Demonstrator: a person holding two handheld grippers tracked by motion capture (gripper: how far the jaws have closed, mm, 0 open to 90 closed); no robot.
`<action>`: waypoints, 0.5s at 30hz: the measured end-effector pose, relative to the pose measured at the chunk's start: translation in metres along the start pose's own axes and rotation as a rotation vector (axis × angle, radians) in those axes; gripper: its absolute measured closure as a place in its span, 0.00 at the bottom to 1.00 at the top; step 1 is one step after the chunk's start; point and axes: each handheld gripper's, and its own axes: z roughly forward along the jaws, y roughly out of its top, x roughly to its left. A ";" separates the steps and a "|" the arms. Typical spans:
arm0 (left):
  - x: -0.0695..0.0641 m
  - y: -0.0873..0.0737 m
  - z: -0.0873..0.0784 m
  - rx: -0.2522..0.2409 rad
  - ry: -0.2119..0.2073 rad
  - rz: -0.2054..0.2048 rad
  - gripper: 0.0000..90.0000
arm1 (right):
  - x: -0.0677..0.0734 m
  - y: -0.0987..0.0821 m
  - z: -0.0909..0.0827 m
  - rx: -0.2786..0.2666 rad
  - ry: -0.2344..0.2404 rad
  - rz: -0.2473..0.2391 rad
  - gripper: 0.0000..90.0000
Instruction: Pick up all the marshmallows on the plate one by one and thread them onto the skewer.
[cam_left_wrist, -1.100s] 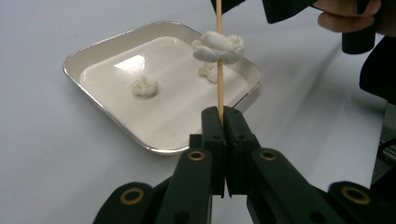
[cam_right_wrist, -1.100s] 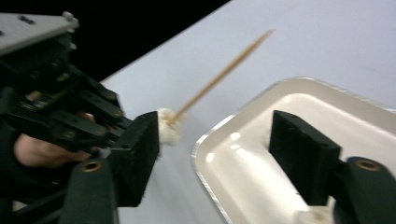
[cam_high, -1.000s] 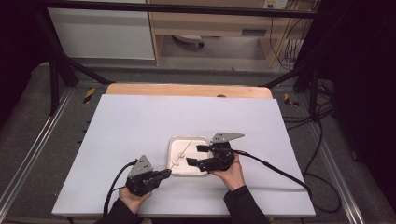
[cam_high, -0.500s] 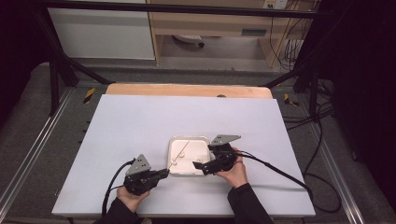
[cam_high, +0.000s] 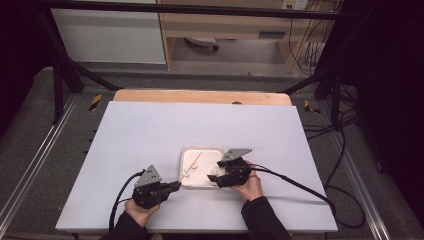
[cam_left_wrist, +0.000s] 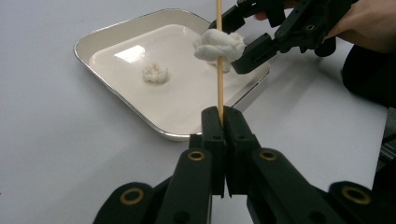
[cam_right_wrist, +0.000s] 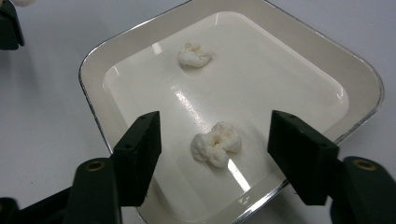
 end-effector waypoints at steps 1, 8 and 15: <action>0.000 0.000 0.000 0.001 -0.001 0.000 0.98 | 0.000 0.000 0.001 0.002 0.000 -0.004 0.46; -0.001 0.000 0.000 0.001 -0.002 0.004 0.98 | -0.001 -0.002 0.005 0.004 -0.018 -0.049 0.60; -0.001 0.000 0.000 0.002 -0.002 0.005 0.98 | 0.001 -0.003 0.006 -0.008 -0.023 -0.076 0.70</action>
